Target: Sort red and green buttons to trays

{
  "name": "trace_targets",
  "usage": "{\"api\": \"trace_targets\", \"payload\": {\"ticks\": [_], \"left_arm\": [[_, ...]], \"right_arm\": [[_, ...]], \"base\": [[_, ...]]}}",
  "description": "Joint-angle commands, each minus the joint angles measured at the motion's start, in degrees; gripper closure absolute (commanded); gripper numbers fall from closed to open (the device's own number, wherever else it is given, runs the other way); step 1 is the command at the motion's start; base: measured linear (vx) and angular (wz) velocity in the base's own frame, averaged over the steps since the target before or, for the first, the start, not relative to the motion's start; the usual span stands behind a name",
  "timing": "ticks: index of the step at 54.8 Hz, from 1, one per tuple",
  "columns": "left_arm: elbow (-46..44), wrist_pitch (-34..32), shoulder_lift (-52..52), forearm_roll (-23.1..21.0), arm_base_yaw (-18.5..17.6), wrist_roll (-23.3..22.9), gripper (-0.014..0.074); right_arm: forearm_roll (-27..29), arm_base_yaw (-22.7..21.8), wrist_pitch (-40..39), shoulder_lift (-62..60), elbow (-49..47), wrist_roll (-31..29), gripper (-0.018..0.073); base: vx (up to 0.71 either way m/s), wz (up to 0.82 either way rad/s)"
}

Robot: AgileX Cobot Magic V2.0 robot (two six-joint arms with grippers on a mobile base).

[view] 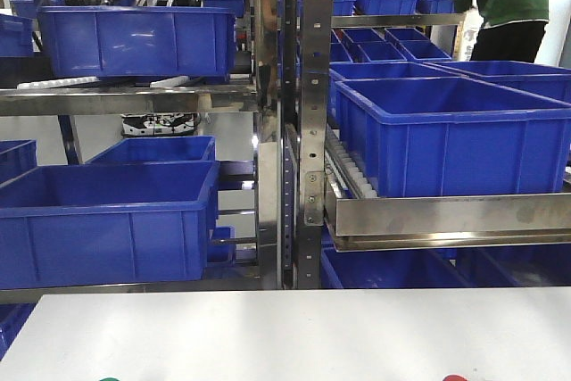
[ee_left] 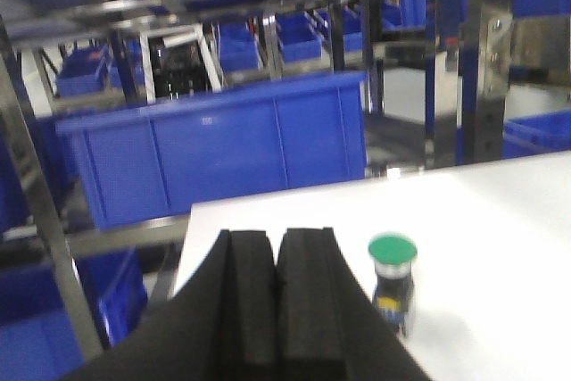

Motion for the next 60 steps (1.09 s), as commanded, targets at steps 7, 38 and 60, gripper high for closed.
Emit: {"api": "trace_targets", "payload": {"ticks": [7,38,60], "left_arm": [[-8.6,-14.51,1.12,-5.68,0.04,-5.08,0.0602],[-27.15,-23.02,47.73,-5.68,0.04,-1.46,0.0552],[-27.15,-23.45,51.32,-5.68,0.04,-1.46,0.0074]], "right_arm": [[-5.98,-0.39,-5.58,2.68,-13.44,-0.79,0.0567],[-11.92,-0.39,-22.39,46.33,-32.87,2.65,0.0515],[-11.91,-0.39,-23.83,49.01,-32.87,10.02,-0.0092]], "base": [[0.0,0.0],[0.0,0.0],[0.0,0.0]]}}
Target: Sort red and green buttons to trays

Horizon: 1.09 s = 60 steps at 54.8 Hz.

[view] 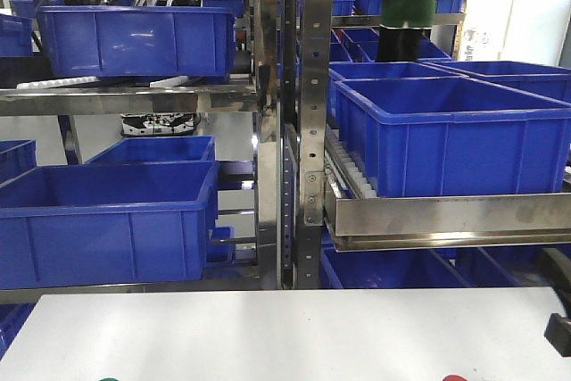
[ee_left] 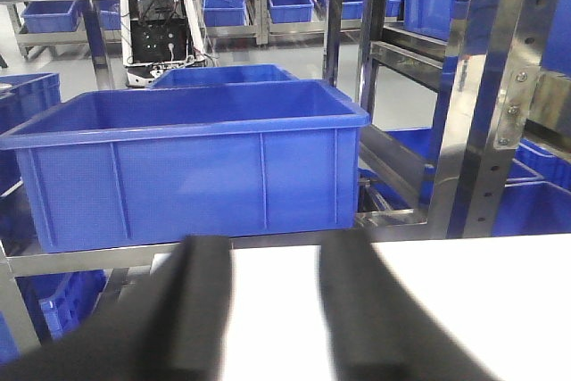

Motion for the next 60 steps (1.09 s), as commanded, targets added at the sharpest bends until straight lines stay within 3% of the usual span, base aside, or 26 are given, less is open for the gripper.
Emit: {"api": "trace_targets", "payload": {"ticks": [1,5,13,21,30,35,45,60], "left_arm": [[-2.34,-5.18,-0.34,-0.53,0.04,0.02,0.0055],[-2.29,-5.18,-0.34,-0.53,0.04,-0.03,0.0008],[-2.29,-5.16,-0.34,-0.53,0.04,-0.17,0.0004],[-2.29,-5.16,-0.34,-0.53,0.04,-0.17,0.0017],[-2.29,-5.16,-0.34,-0.53,0.04,-0.11,0.002],[-2.29,-5.16,-0.34,-0.53,0.04,-0.11,0.002],[-2.29,-5.16,-0.34,-0.53,0.04,0.02,0.002],[-2.29,-4.93,-0.34,-0.53,0.04,0.02,0.002]], "right_arm": [[0.36,-0.39,-6.41,-0.24,-2.2,0.54,-0.0116],[0.08,-0.39,-8.4,-0.17,-2.15,3.44,-0.0172],[-1.57,-0.39,-16.21,6.83,3.55,1.79,-0.0161],[-1.82,-0.39,-35.45,20.63,14.82,-2.31,-0.0119],[6.14,-0.39,-53.67,39.21,20.56,-10.59,-0.0062],[7.49,-0.39,-63.62,47.83,20.49,-13.25,-0.0033],[7.8,-0.39,-64.46,59.57,16.35,-17.11,0.0006],[7.42,-0.39,-64.46,67.5,5.7,-16.85,0.0013]], "base": [[0.0,0.0],[0.0,0.0],[0.0,0.0],[0.0,0.0],[0.0,0.0],[0.0,0.0],[0.0,0.0],[0.0,0.0]]}}
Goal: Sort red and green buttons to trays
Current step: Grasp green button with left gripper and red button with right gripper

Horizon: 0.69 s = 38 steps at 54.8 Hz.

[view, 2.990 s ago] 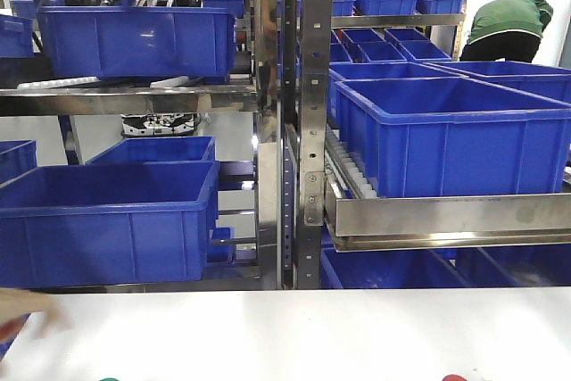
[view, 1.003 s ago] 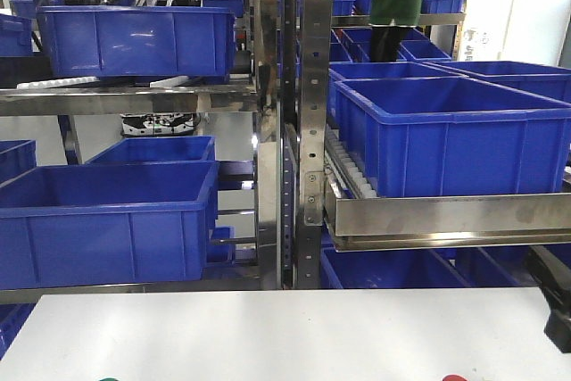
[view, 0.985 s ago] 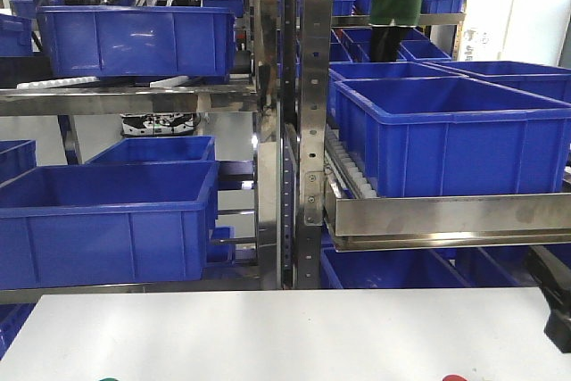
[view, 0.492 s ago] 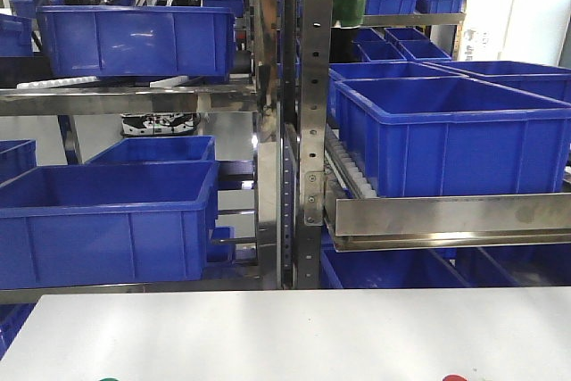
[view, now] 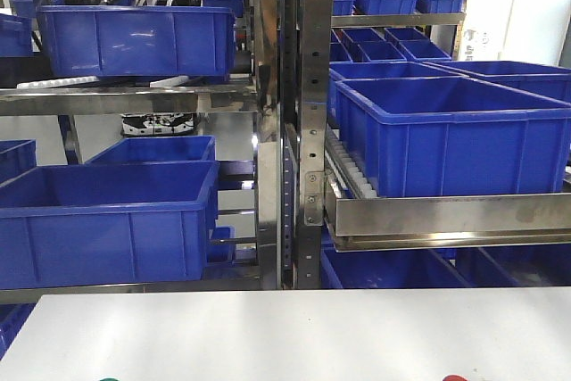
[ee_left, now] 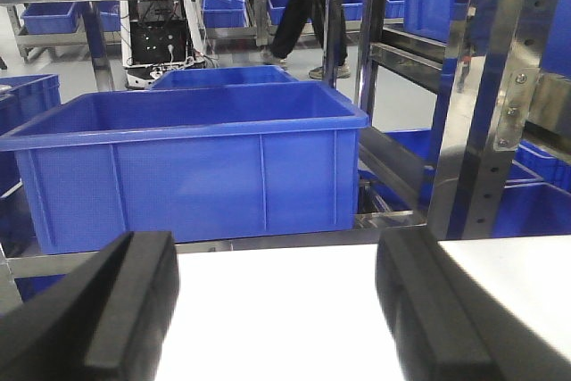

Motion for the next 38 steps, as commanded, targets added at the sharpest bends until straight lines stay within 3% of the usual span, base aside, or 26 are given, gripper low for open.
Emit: {"api": "trace_targets", "payload": {"ticks": [1,5,10,18,24,28,38], "left_arm": [[-2.29,-4.76,-0.37,-0.53,0.04,0.02,0.002],[-2.29,-4.72,-0.37,-0.53,0.04,0.02,0.002],[-2.29,-3.58,-0.37,-0.53,0.04,0.02,0.002],[-2.03,1.71,0.03,1.06,0.04,0.35,0.002],[-0.7,3.89,3.0,6.23,0.04,0.93,0.002],[1.12,3.13,7.02,7.24,-0.01,0.66,0.002],[4.51,-9.39,19.1,8.34,-0.01,0.24,0.002]], "right_arm": [[-0.16,-0.39,-11.64,0.03,-3.81,-0.26,0.0013],[-0.01,-0.39,-11.64,1.39,-6.12,-0.06,0.0032],[-0.13,-0.39,-11.64,1.82,-6.72,0.06,0.016],[-0.4,-0.39,-11.64,1.82,-5.74,-0.02,0.0576],[-1.31,-0.39,-11.64,1.95,-5.63,0.2,0.0573],[-2.37,-0.39,-11.64,1.95,-5.63,0.12,0.0571],[-3.12,-0.39,-11.64,1.95,-5.63,0.12,0.0566]], "base": [[0.0,0.0],[0.0,0.0],[0.0,0.0],[0.0,0.0],[0.0,0.0],[0.0,0.0],[0.0,0.0]]}}
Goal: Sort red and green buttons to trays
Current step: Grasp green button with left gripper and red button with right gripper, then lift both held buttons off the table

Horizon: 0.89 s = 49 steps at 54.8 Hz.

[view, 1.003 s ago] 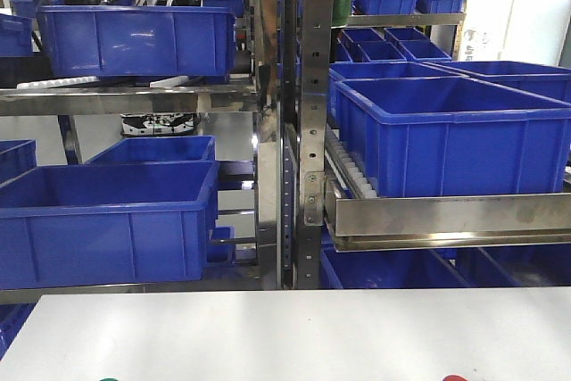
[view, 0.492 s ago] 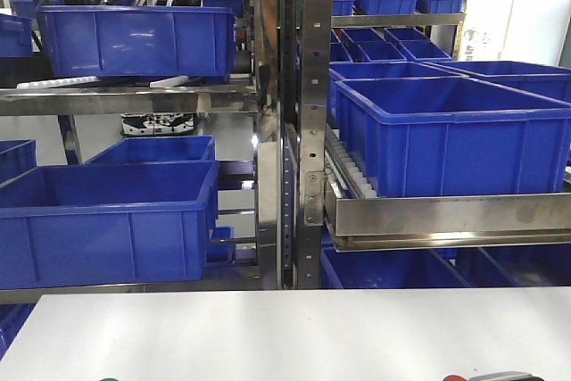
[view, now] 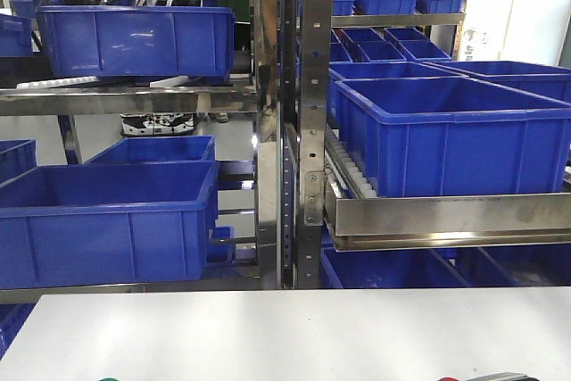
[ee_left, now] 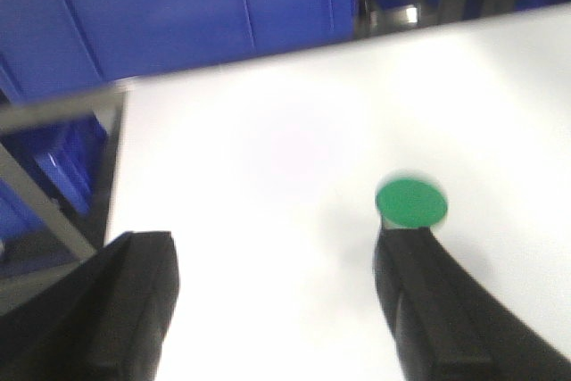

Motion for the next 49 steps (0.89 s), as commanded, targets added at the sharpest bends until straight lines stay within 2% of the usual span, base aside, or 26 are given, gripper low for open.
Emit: {"api": "trace_targets", "payload": {"ticks": [1,5,12,17,26,34,38,44,49], "left_arm": [[-0.49,-12.67,5.34,1.55,-0.01,-0.59,0.002],[-0.19,-17.62,10.71,5.85,-0.01,-2.26,0.002],[-0.19,-24.18,19.46,15.78,-0.01,-8.45,0.002],[-0.19,-29.62,23.82,18.84,-0.01,-11.48,0.002],[-0.19,-40.78,30.96,18.87,0.04,-9.98,0.002],[-0.36,-49.39,37.87,18.46,0.04,-4.48,0.002],[-0.9,-53.45,41.55,16.56,0.04,-2.37,0.002],[-2.51,-58.33,46.04,14.23,0.04,-2.33,0.002],[-4.64,-60.73,49.08,15.08,0.04,-2.39,0.0036]], "right_arm": [[-0.91,-0.39,-10.75,-2.12,-0.21,-0.17,0.0566],[-0.91,-0.39,-10.75,-2.12,-0.21,-0.17,0.0565],[-0.64,-0.39,-10.75,-2.12,-0.21,-0.17,0.0564],[0.23,-0.39,-10.75,-2.12,-0.21,-0.35,0.0562],[2.16,-0.39,-10.75,-2.12,-0.21,-0.34,0.056],[2.29,-0.39,-10.75,-2.12,-0.21,-0.34,0.0559],[2.29,-0.39,-10.75,-2.12,-0.21,-0.34,0.0557],[2.29,-0.39,-10.75,-2.12,-0.21,-0.34,0.0557],[2.29,-0.39,-10.75,-2.12,-0.21,-0.34,0.0557]], "base": [[0.0,0.0],[0.0,0.0],[0.0,0.0],[0.0,0.0],[0.0,0.0],[0.0,0.0],[0.0,0.0],[0.0,0.0],[0.0,0.0]]}}
